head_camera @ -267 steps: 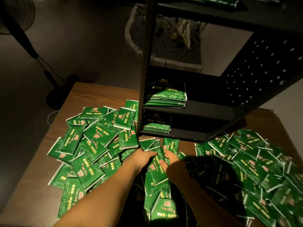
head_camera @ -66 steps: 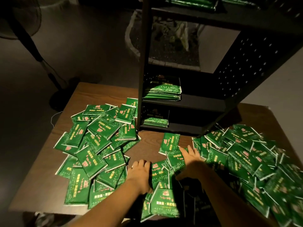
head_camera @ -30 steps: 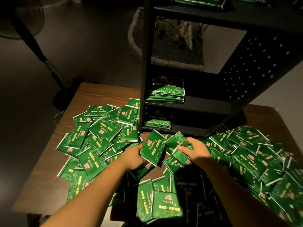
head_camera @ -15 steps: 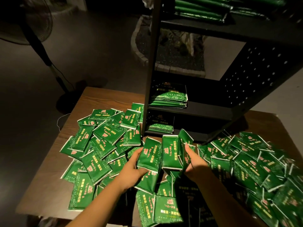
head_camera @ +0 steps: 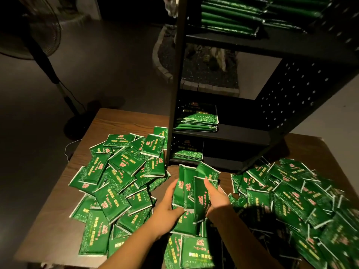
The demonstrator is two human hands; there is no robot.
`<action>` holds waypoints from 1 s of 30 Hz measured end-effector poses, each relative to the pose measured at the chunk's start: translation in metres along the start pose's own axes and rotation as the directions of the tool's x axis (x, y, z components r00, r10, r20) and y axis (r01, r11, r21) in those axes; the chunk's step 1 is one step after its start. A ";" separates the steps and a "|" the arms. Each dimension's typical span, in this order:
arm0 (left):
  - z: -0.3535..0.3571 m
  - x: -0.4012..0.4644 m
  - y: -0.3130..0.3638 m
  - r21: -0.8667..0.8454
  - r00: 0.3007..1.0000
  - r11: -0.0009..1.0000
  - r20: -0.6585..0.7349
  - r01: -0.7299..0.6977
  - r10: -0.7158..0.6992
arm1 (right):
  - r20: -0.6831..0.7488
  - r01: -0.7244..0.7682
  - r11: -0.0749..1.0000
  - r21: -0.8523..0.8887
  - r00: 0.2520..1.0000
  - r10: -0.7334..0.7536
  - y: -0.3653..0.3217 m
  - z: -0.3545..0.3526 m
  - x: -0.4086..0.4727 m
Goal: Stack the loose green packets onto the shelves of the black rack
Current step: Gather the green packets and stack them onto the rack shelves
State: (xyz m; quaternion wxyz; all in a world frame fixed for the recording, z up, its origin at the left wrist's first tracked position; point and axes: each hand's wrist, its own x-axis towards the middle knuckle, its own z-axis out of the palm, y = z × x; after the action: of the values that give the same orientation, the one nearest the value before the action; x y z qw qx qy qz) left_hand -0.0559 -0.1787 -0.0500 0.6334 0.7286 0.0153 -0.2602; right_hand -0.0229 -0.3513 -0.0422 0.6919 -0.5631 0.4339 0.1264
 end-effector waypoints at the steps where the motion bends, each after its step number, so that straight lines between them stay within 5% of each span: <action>1: 0.000 0.000 0.000 0.015 1.000 1.000 0.030 0.009 -0.010 | 0.023 0.011 1.000 -0.007 1.000 -0.011 -0.003 0.000 -0.003; 8: -0.002 -0.004 0.007 0.039 0.987 0.996 0.135 0.081 -0.085 | 0.071 0.100 0.993 0.067 0.992 -0.105 0.018 -0.023 0.051; 11: -0.017 -0.003 0.007 0.139 0.962 0.971 0.166 0.196 -0.218 | 0.010 0.119 0.989 0.087 0.993 -0.120 -0.016 -0.018 -0.001; 15: -0.036 0.002 0.002 0.164 0.960 0.949 0.035 0.270 -0.279 | -0.004 0.098 0.994 0.048 0.995 -0.098 -0.025 -0.024 -0.008; 21: -0.024 0.021 0.028 -0.085 0.947 0.966 -0.194 0.245 -0.257 | 0.116 0.211 0.967 -0.141 0.974 -0.196 -0.022 -0.009 -0.020; 26: 0.016 0.017 0.054 -0.150 0.977 0.968 -0.033 0.201 -0.209 | 0.197 0.257 0.946 -0.199 0.956 -0.218 -0.010 0.022 -0.032; 30: 0.024 0.022 0.033 -0.270 0.968 0.943 -0.104 0.194 -0.229 | 0.176 0.206 0.958 -0.202 0.969 -0.171 -0.012 0.032 -0.037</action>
State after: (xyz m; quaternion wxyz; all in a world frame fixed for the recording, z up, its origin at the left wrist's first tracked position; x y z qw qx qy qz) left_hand -0.0340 -0.2145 -0.0297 0.6884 0.6501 0.1698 -0.2732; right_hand -0.0219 -0.3155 -0.0074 0.6665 -0.6630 0.3060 0.1505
